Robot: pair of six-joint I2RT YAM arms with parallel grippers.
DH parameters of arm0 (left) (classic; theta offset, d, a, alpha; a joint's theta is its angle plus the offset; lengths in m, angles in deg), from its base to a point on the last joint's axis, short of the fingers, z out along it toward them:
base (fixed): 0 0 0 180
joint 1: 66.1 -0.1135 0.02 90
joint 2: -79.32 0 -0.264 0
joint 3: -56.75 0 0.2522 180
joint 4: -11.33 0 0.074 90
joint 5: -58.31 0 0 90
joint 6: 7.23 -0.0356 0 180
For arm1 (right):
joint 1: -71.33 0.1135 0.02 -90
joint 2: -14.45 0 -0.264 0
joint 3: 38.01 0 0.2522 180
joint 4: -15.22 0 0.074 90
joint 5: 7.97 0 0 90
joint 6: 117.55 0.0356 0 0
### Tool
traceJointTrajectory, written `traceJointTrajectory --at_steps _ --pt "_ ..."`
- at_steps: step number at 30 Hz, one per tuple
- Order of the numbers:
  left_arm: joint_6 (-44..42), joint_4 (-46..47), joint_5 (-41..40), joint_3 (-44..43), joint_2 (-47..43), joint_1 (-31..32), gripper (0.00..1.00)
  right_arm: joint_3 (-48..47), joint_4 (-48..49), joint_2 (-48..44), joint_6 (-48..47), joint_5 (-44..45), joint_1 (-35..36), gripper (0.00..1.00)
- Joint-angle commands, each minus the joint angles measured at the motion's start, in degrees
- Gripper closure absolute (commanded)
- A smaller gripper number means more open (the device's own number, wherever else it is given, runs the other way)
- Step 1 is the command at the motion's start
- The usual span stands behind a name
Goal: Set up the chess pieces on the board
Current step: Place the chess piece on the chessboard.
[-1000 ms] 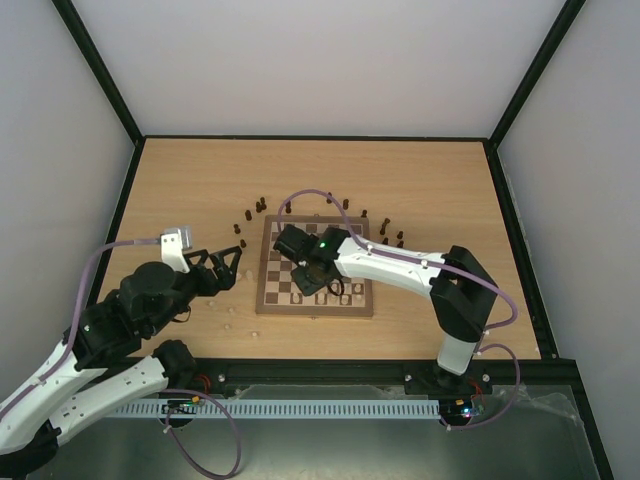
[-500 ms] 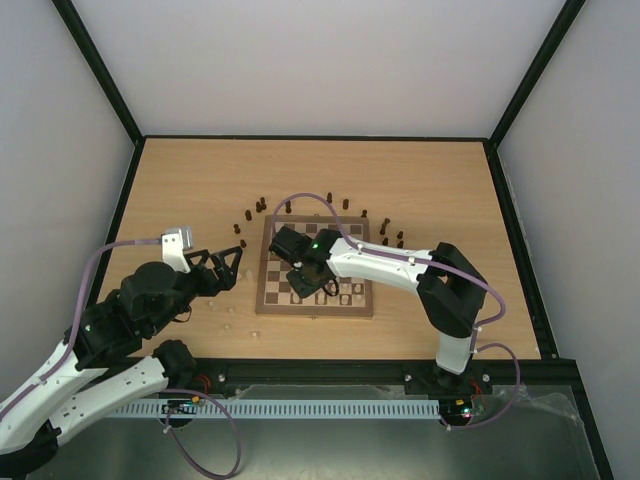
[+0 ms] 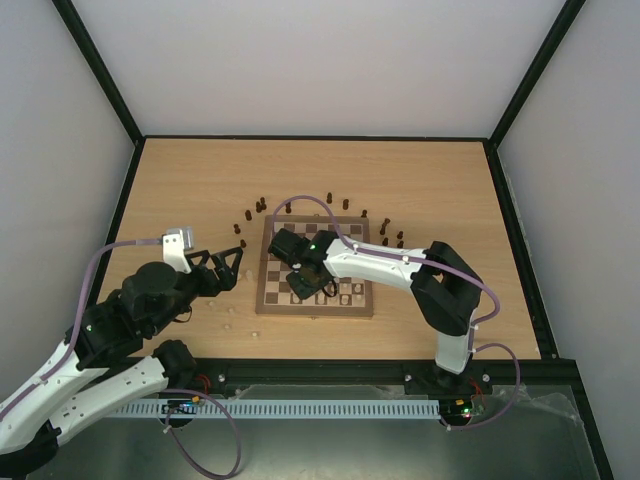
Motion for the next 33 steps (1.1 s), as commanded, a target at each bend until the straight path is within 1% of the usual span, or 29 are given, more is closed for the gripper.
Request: traceJointTrajectory --at_steps 1,18,28,33 --pt "-0.6 0.8 -0.3 0.6 0.0 -0.4 0.01 -1.3 -0.9 1.1 -0.6 0.1 -0.3 0.88" --pt "-0.6 0.9 -0.2 0.6 0.1 -0.4 0.01 -1.0 -0.7 1.3 -0.2 0.5 -1.0 0.87" --pt "-0.6 1.0 -0.1 0.6 0.2 -0.3 0.01 -0.7 -1.0 1.0 0.0 0.3 -1.0 0.84" --pt "-0.6 1.1 -0.1 0.6 0.2 -0.3 0.01 -0.5 -1.2 0.8 0.0 0.3 -1.0 0.81"
